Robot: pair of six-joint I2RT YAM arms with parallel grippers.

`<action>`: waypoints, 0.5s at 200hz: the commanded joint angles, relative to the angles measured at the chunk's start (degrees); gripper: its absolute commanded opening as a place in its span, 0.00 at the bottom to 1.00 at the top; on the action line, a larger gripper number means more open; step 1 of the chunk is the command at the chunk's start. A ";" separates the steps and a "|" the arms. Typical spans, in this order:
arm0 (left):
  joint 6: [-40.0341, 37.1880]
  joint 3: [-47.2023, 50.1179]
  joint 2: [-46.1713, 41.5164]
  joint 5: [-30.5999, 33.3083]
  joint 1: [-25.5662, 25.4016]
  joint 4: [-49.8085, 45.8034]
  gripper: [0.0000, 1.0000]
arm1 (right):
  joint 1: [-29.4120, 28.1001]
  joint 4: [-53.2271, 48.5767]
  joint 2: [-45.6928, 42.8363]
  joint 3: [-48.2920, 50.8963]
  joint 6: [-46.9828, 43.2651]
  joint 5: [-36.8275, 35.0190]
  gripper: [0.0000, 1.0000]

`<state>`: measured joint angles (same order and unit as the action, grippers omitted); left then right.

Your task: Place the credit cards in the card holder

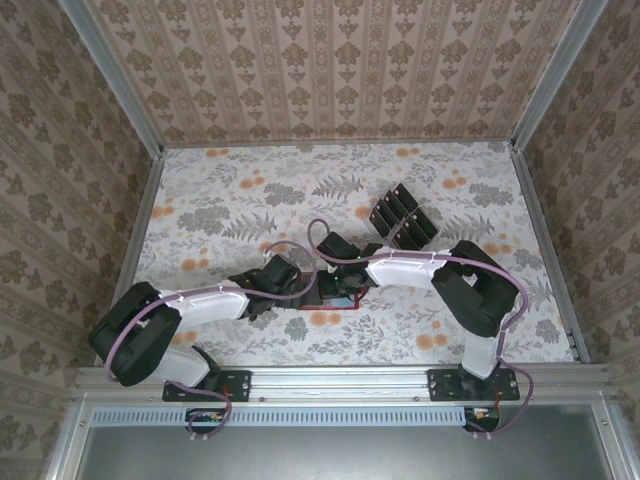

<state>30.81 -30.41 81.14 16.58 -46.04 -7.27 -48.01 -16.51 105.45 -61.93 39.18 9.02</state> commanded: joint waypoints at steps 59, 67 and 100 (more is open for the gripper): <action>-1.67 2.10 0.57 -4.21 0.64 3.45 1.00 | -0.60 -0.49 0.36 -0.95 -0.68 1.28 0.08; -1.86 1.98 -0.33 -4.06 0.84 2.83 1.00 | -0.53 -0.42 -0.28 -0.89 -0.76 1.25 0.11; -2.57 1.41 -4.73 -3.02 1.99 -0.37 1.00 | -0.37 -1.42 -5.04 -0.79 -1.53 0.28 0.26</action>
<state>29.93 -29.69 78.59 15.35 -45.15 -7.51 -48.01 -16.71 105.21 -62.22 38.85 9.32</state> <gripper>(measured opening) 0.997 0.216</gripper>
